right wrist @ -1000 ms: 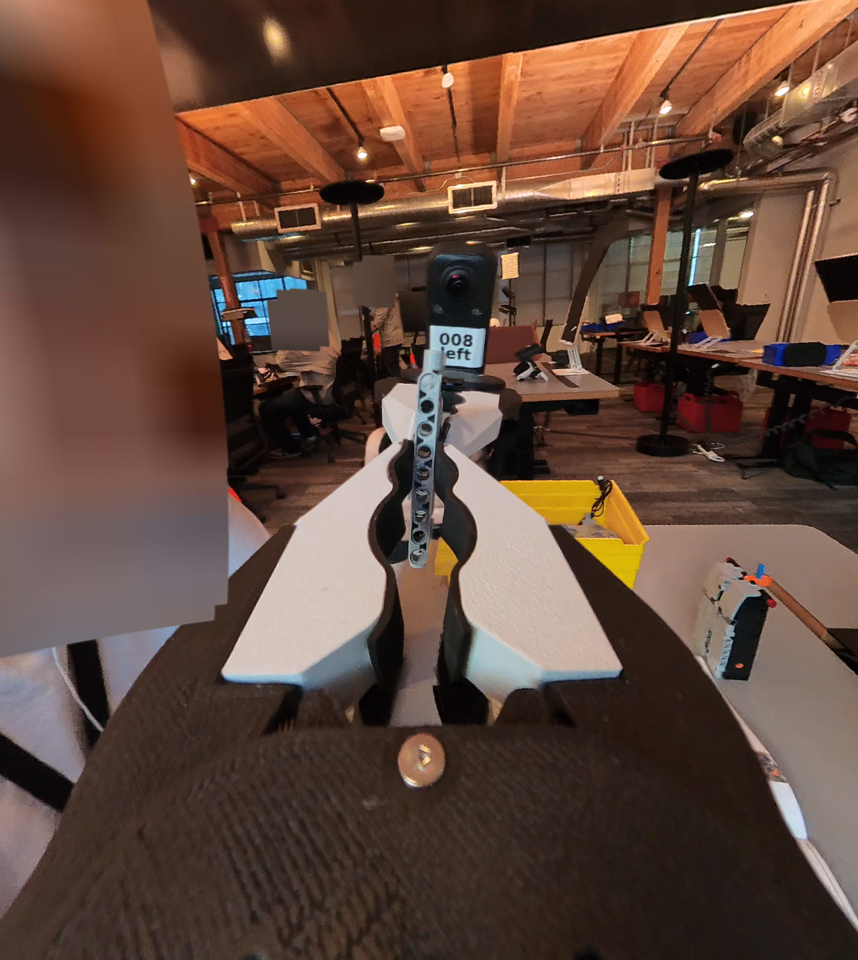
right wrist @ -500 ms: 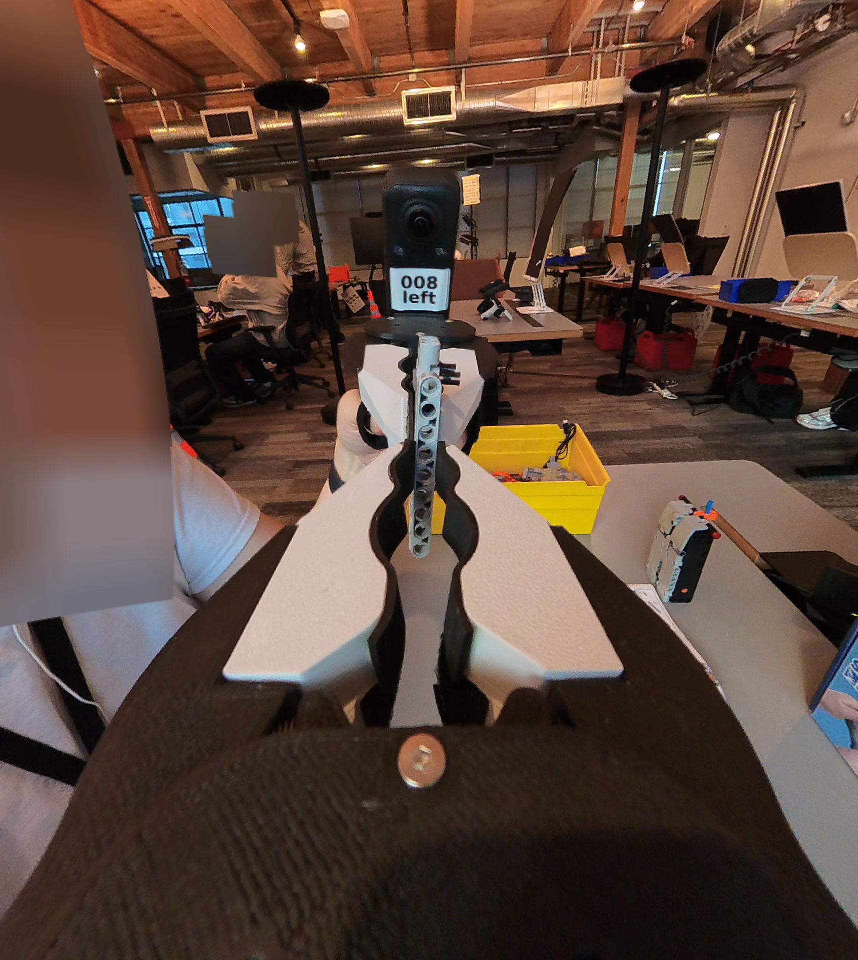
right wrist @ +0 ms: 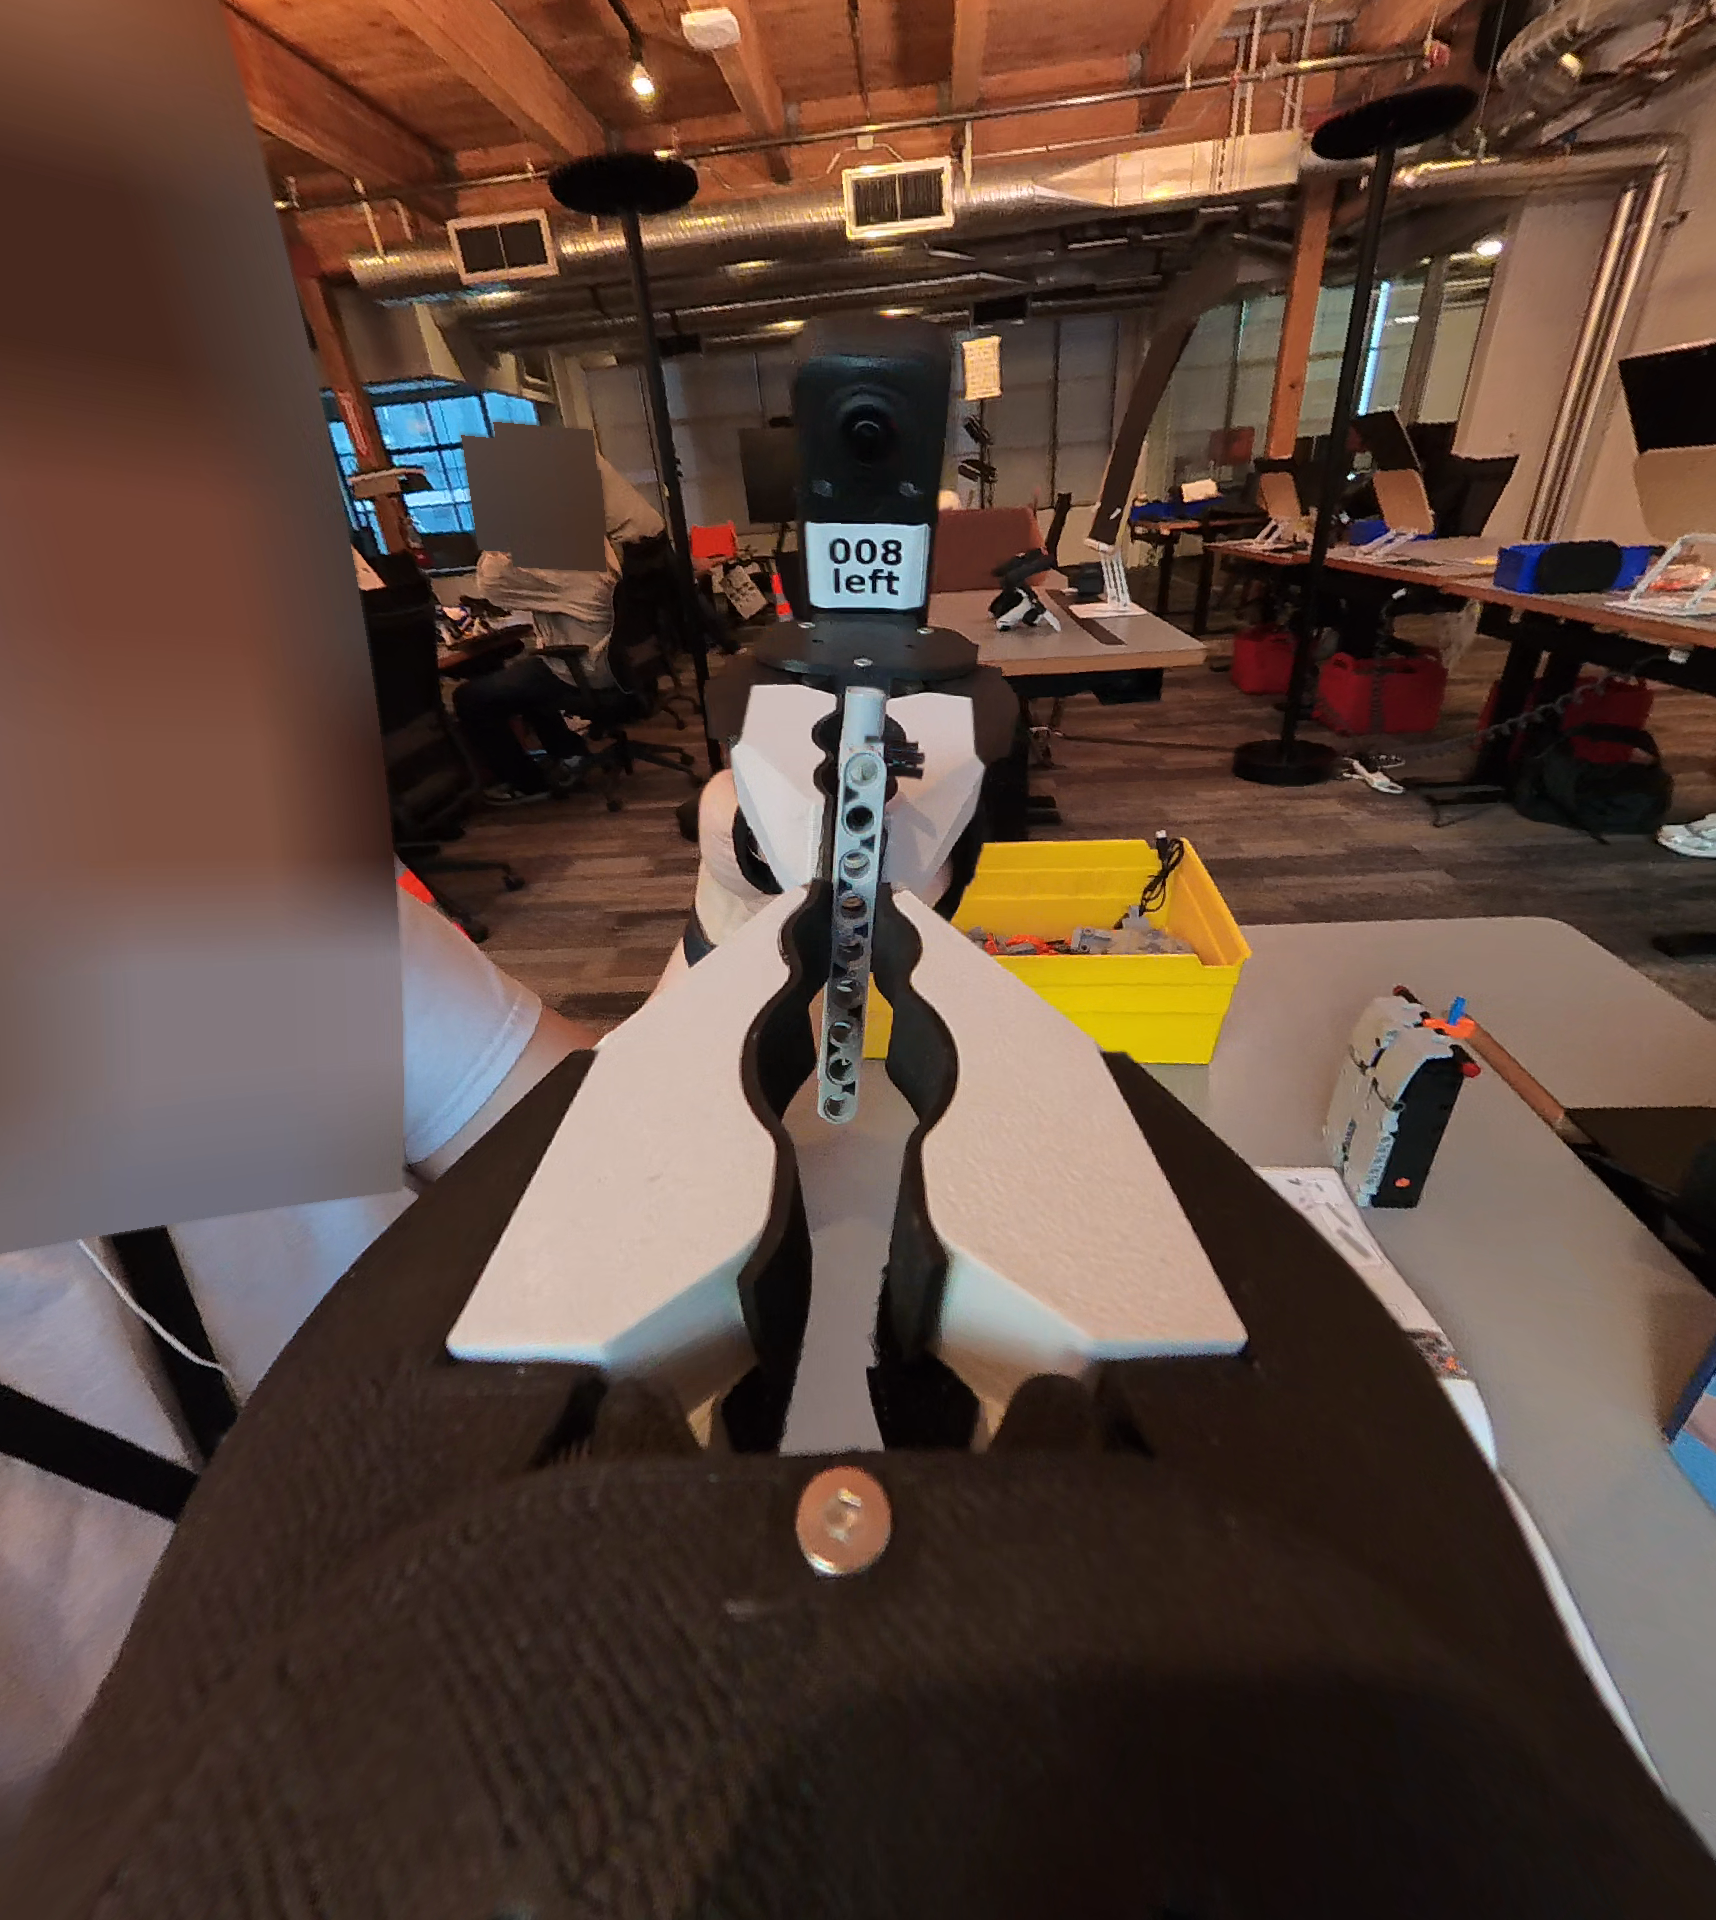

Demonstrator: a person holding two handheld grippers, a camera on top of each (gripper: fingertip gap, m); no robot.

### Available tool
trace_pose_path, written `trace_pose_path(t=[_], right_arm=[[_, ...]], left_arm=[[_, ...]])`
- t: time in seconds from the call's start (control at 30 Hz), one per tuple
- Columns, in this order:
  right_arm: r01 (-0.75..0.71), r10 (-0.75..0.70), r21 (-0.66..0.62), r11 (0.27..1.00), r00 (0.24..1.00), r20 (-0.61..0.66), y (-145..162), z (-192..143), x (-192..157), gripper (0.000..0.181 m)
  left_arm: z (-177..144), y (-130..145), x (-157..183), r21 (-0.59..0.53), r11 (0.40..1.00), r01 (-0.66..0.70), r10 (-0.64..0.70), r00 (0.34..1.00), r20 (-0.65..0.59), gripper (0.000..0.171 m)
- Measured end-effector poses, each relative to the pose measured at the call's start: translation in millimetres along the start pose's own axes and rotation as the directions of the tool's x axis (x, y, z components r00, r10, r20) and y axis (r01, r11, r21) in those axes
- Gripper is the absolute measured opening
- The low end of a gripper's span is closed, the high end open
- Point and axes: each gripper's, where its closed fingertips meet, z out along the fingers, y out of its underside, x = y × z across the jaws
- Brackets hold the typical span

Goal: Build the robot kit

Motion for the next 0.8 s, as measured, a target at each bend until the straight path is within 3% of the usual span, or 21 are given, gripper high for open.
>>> trace_pose_path(t=[0.23,0.37,0.5,0.6,0.8], right_arm=[[-0.067,0.064,0.02,0.998,0.988,0.141,0,-3,-12,0.007],[-0.03,0.03,0.003,1.0,0.998,0.062,1,-2,-4,0.007],[0.001,0.0,-0.008,1.0,0.997,0.076,-3,-9,-15,0.006],[0.038,-0.037,-0.046,0.998,0.999,0.024,1,-14,-11,0.006],[-0.138,0.138,-0.018,0.99,0.988,0.069,0,-10,-8,0.007]], left_arm=[[4,1,11,-0.013,1.0,0.01,-0.011,0.998,-0.061,0.005],[2,4,5,-0.036,0.999,0.012,-0.012,1.0,-0.01,0.005],[11,10,14,-0.082,0.997,-0.007,0.003,0.999,-0.045,0.005],[11,-4,20,0.013,0.999,0.037,-0.035,0.993,-0.111,0.005],[7,-5,20,0.022,0.999,0.042,-0.039,0.992,-0.12,0.005]])
